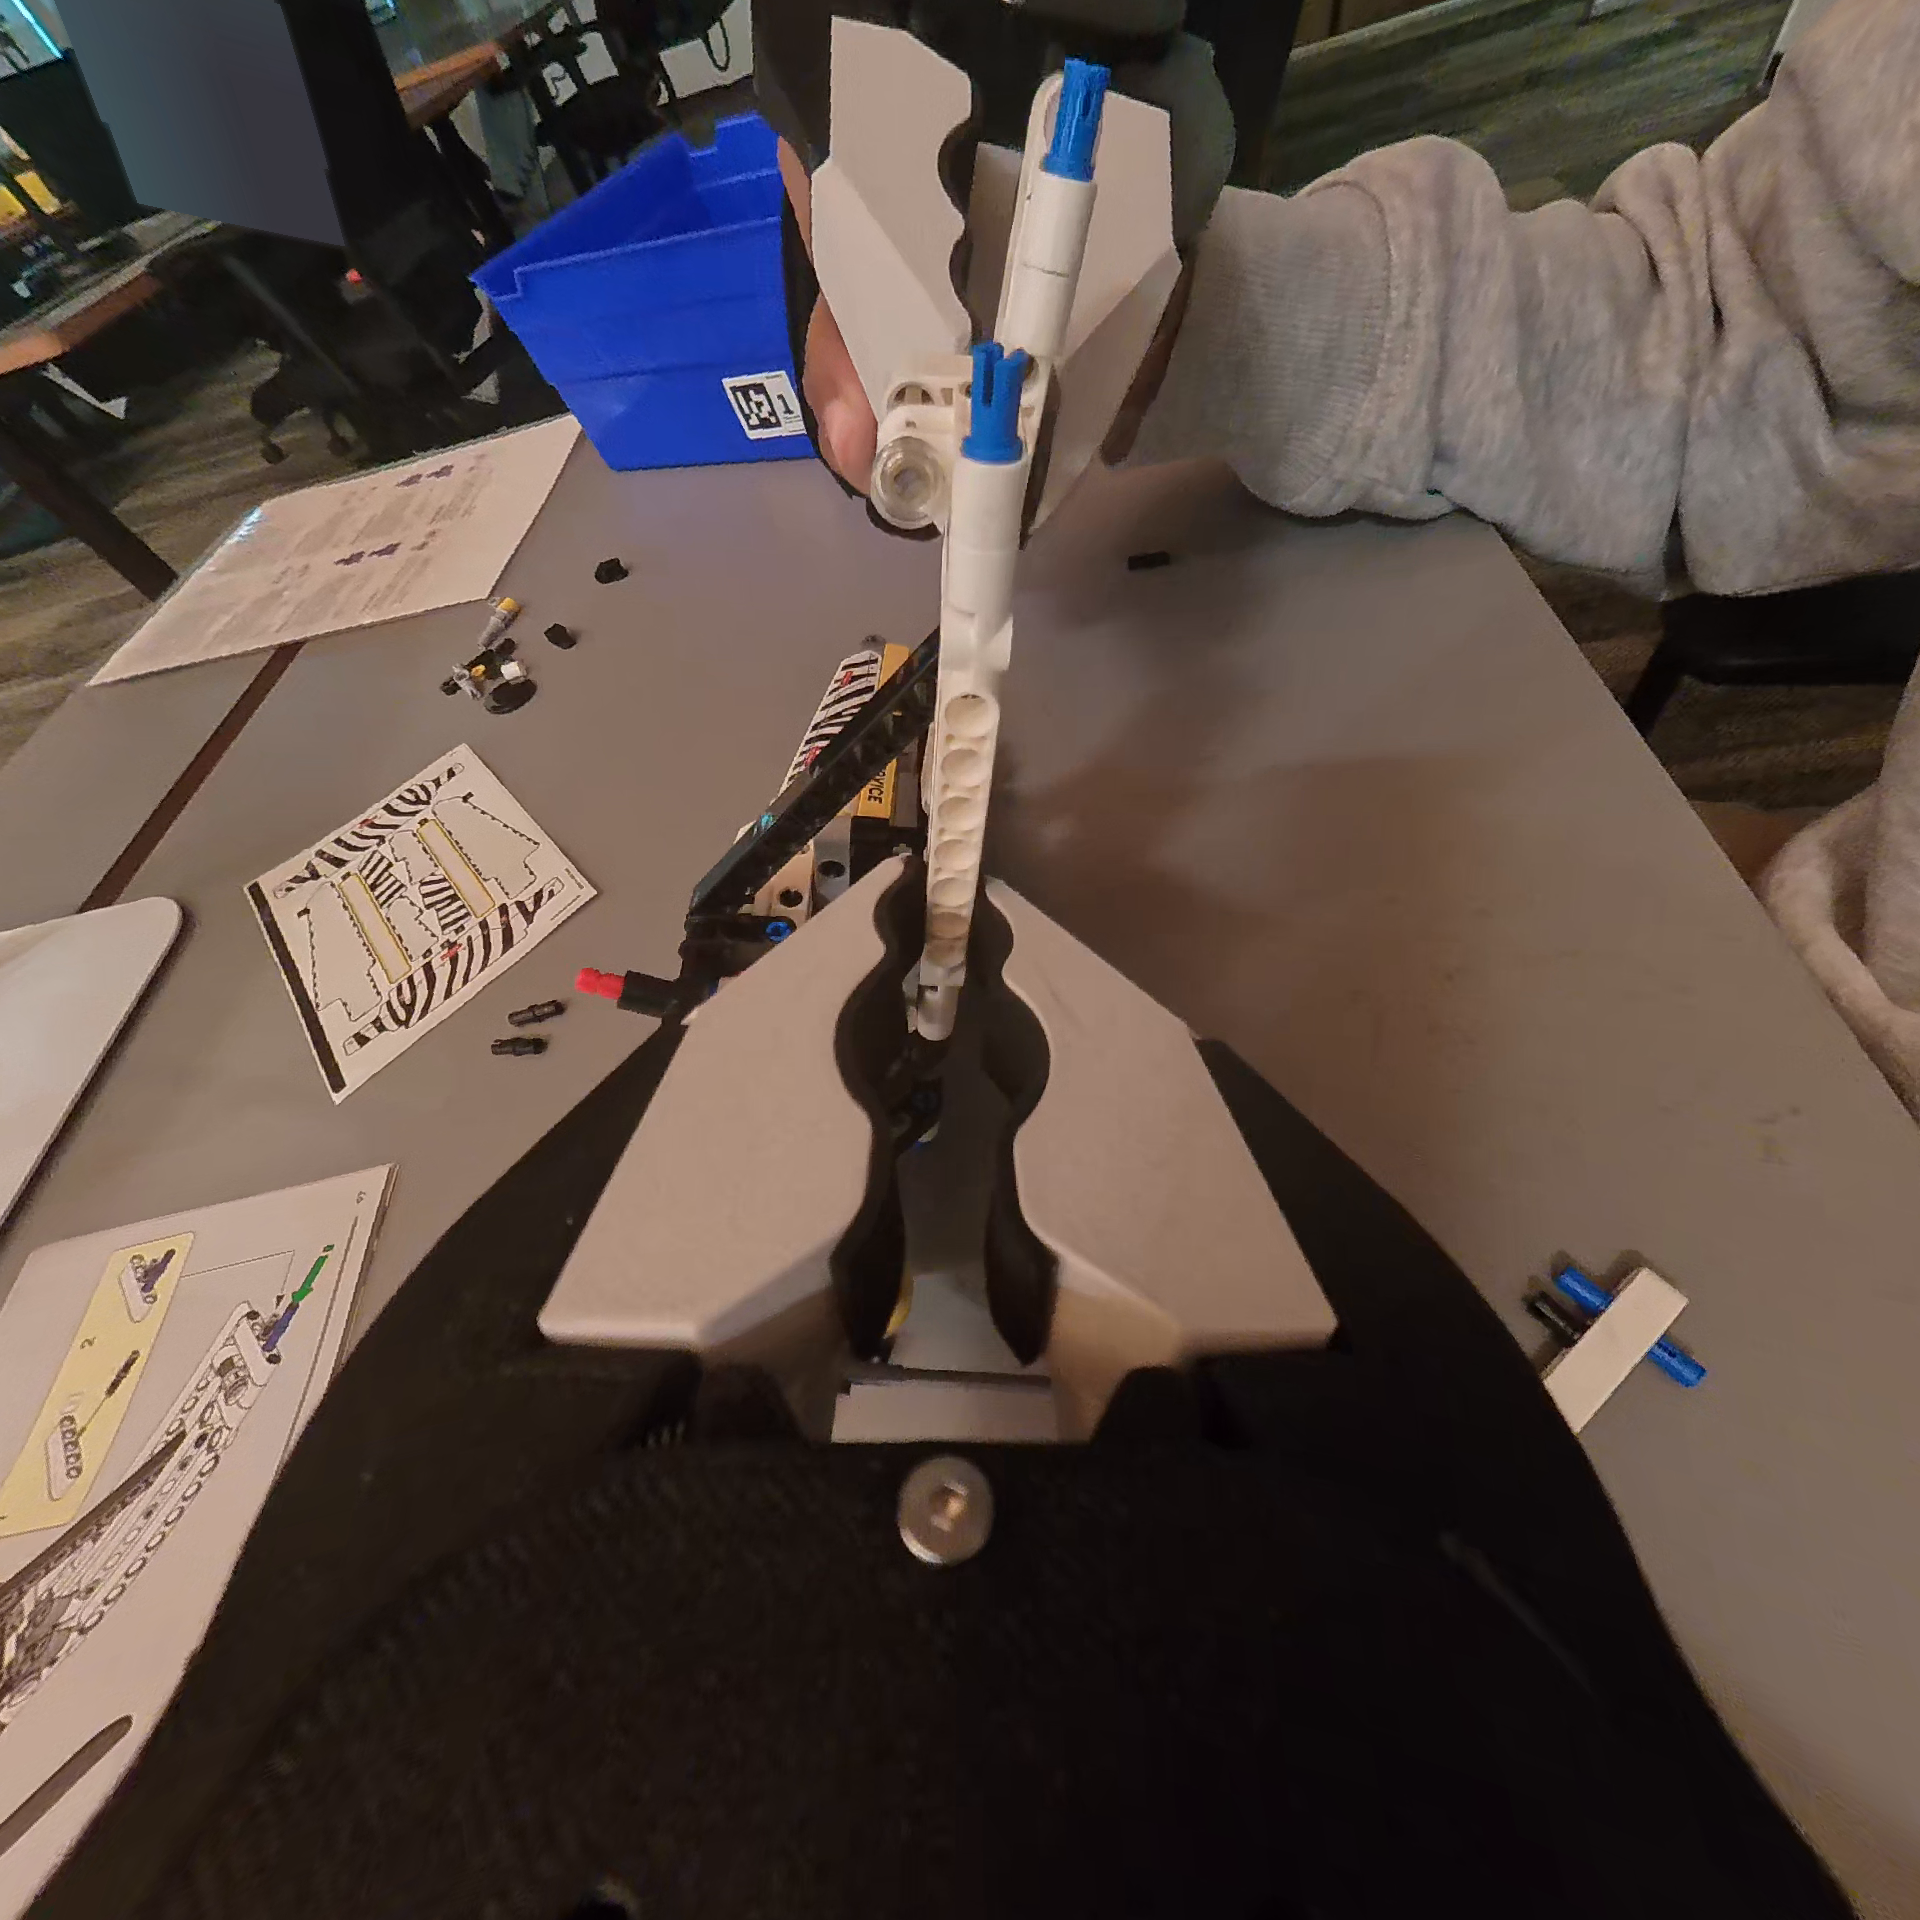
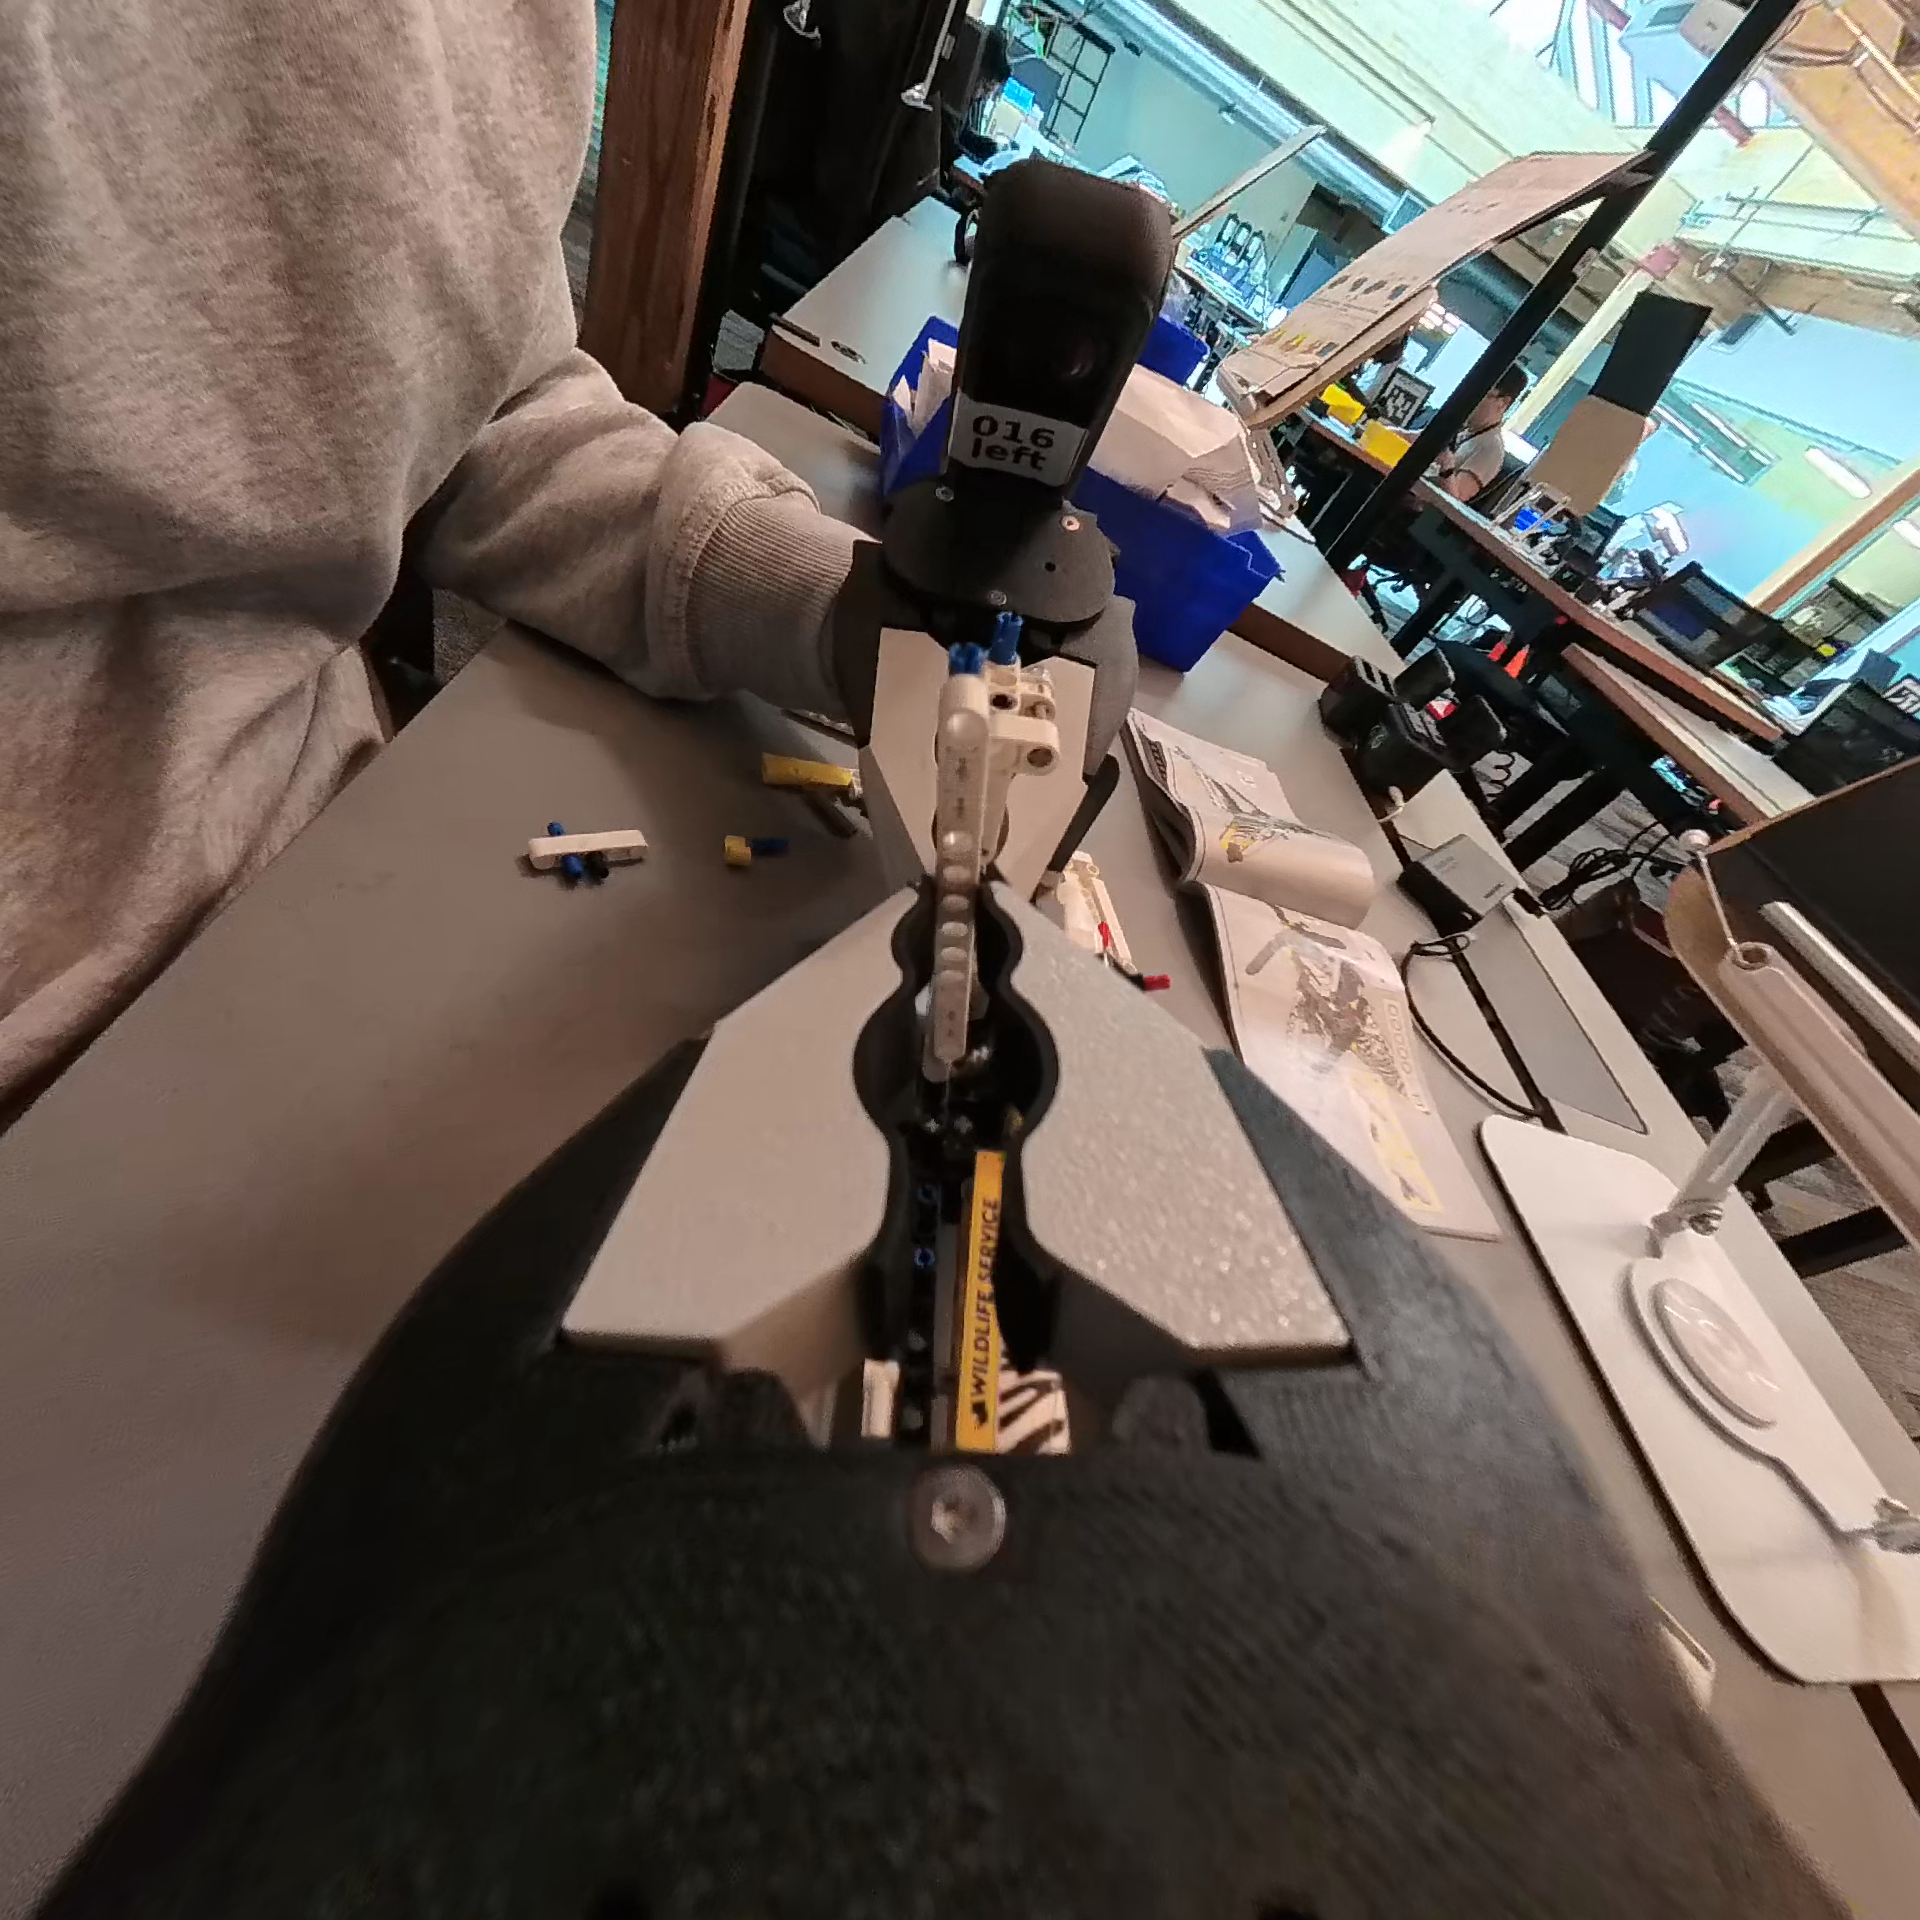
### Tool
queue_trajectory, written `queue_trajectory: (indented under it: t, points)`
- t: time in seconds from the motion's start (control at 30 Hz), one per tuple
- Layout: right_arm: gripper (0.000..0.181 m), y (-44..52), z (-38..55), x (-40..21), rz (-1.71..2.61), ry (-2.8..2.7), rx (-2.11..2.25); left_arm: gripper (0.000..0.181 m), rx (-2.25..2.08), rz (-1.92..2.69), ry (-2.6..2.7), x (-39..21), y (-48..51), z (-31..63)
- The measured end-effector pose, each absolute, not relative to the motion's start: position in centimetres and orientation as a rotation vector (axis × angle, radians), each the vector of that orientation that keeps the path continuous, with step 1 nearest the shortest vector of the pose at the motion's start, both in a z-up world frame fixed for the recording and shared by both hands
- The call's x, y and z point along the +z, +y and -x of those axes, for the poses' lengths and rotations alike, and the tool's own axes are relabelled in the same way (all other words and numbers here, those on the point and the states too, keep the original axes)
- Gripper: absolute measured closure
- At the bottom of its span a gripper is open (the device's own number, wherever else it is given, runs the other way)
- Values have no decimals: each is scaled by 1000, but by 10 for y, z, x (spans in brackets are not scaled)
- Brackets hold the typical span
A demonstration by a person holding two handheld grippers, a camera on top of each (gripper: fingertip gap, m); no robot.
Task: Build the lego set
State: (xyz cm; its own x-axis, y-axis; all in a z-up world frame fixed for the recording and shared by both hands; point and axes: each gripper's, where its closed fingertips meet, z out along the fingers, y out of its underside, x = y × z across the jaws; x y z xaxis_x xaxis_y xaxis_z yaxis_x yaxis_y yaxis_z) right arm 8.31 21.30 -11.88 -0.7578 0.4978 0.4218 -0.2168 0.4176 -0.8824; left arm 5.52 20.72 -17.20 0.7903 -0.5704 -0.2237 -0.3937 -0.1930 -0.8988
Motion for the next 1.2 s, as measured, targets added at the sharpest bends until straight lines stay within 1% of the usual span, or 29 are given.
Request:
queue_trajectory:
  t: [0.8,1.2]
  points:
    - [174,215,-74,-115,288,-1932,1428,176,-199,1822,719,-171,210,-54]
    - [176,214,-67,-132,346,-2008,1377,176,-215,1828,681,-170,211,-50]
